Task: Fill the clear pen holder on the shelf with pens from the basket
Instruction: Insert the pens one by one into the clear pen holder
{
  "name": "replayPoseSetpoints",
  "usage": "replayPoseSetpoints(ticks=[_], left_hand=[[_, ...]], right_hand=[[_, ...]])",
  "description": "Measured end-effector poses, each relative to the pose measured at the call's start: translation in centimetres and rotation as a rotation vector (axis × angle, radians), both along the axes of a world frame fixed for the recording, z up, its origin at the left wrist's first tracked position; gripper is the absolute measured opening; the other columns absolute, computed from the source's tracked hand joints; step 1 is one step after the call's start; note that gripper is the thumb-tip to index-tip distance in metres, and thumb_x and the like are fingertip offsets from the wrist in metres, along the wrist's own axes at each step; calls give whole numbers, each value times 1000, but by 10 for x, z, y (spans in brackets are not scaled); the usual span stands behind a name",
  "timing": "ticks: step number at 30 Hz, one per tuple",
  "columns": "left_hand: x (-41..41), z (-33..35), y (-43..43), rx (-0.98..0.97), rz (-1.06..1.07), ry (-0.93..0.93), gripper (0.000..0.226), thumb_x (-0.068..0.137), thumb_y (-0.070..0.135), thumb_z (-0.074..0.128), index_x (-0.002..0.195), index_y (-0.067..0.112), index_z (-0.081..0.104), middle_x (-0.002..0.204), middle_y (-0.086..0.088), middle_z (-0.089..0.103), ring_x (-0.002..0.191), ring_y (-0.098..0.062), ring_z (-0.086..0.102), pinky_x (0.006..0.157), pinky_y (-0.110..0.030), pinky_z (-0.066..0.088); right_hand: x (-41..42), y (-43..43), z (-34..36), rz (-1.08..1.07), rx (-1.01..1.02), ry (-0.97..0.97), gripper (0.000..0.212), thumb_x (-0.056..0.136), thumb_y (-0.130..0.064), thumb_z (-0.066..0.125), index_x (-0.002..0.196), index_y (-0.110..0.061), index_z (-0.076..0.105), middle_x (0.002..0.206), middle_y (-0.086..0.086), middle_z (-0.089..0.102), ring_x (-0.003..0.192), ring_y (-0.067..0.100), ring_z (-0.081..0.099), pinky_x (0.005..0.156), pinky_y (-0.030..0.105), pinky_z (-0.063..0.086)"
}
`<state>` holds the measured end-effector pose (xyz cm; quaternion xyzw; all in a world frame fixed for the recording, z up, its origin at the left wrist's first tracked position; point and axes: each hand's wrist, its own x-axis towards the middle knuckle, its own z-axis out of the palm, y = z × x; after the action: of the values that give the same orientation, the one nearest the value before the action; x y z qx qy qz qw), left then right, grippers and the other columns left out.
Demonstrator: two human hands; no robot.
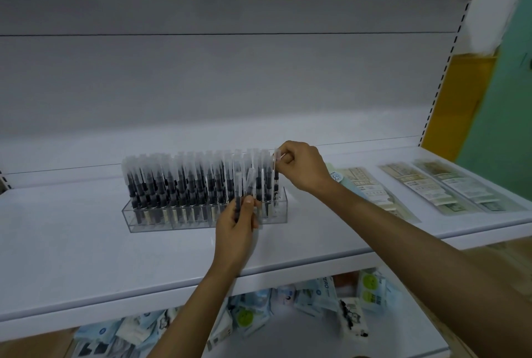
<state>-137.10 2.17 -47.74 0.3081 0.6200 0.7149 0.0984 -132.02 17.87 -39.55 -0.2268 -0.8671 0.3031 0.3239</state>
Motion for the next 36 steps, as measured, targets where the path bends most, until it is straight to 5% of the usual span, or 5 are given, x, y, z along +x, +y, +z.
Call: replayPoseSetpoints(ticks=[7, 12, 19, 27, 36], left_hand=[[3, 3, -2, 15, -57, 35, 28, 99, 25, 42, 89, 8, 62, 51, 10, 53, 50, 0, 47, 52, -11, 39], [2, 3, -3, -28, -69, 102, 37, 91, 43, 41, 95, 15, 65, 52, 16, 50, 51, 2, 45, 52, -11, 35], [2, 0, -4, -72, -189, 200, 41, 95, 47, 39, 70, 17, 46, 52, 6, 42, 49, -7, 38, 51, -22, 31], [2, 4, -1, -79, -197, 9, 39, 97, 38, 38, 101, 7, 61, 81, -7, 74, 54, -21, 65, 48, -23, 45], [1, 9, -4, 24, -88, -77, 54, 93, 48, 30, 91, 4, 62, 50, 2, 37, 42, -4, 32, 42, -15, 27]], right_hand=[[15, -4, 0, -15, -90, 13, 31, 78, -8, 69, 106, -17, 60, 70, -8, 67, 68, 7, 62, 69, 30, 54], [40, -24, -6, 45, -241, 284, 8, 86, -20, 68, 91, -14, 67, 72, 4, 68, 65, 14, 64, 55, 21, 48], [42, -56, -15, 288, -391, 166, 8, 86, -15, 68, 86, -22, 64, 80, 5, 69, 72, 14, 66, 52, 22, 51], [44, -48, 4, 180, -458, 413, 7, 90, -2, 56, 92, -8, 58, 85, 1, 68, 71, 6, 63, 57, 18, 51], [36, -23, 11, 81, -190, 479, 8, 93, -11, 56, 101, -9, 57, 93, 9, 68, 88, 23, 65, 71, 27, 50]])
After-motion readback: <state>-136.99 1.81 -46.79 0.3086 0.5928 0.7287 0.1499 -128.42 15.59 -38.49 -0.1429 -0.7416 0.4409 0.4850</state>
